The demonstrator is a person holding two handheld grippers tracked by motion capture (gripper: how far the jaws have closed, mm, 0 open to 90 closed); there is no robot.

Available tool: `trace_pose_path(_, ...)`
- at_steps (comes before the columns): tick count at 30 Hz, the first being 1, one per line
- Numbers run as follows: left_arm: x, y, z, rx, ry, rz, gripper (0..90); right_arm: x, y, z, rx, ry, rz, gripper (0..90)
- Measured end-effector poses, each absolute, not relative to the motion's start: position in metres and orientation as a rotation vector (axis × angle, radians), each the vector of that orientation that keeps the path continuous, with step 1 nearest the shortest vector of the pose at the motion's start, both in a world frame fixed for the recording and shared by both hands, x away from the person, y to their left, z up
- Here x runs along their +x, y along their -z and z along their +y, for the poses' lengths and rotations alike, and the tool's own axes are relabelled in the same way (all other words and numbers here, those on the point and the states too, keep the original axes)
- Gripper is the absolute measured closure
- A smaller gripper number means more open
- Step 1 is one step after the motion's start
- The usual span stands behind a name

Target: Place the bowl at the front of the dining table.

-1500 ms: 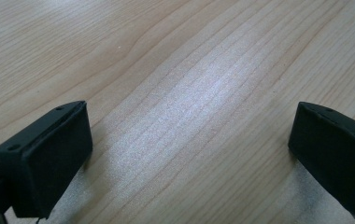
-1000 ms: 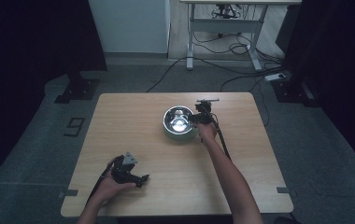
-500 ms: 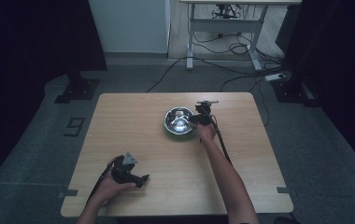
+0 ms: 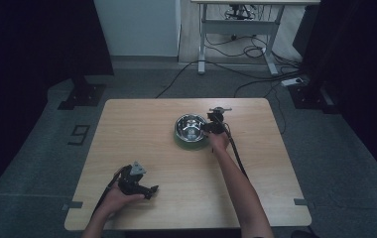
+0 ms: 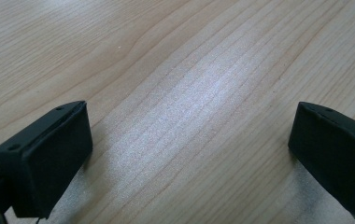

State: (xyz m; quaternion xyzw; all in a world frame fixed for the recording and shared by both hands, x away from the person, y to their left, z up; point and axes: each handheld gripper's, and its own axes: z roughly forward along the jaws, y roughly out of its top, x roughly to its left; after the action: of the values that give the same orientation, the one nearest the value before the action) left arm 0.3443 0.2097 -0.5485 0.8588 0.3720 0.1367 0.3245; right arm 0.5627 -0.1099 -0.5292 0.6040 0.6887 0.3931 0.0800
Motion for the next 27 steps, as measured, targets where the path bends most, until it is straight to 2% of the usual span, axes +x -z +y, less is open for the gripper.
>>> trace_pose_path(9,0.344,0.548,0.210,2.252,-0.359,0.976,0.0,0.561,0.533,-0.109,1.792,-1.134,2.075,81.7)
trace_pose_path(14,0.344,0.548,0.210,2.252,-0.358,0.976,0.0,0.559,0.532,-0.110,1.794,-1.124,2.078,75.1)
trace_pose_path(20,0.344,0.548,0.210,2.252,-0.358,0.976,0.0,0.554,0.530,-0.119,1.783,-1.183,2.073,54.3)
trace_pose_path(23,0.344,0.548,0.210,2.252,-0.359,0.976,0.0,0.551,0.527,-0.125,1.785,-1.216,2.050,48.6)
trace_pose_path(27,0.344,0.548,0.210,2.252,-0.359,0.977,0.0,0.544,0.522,-0.131,1.752,-1.242,2.029,46.4)
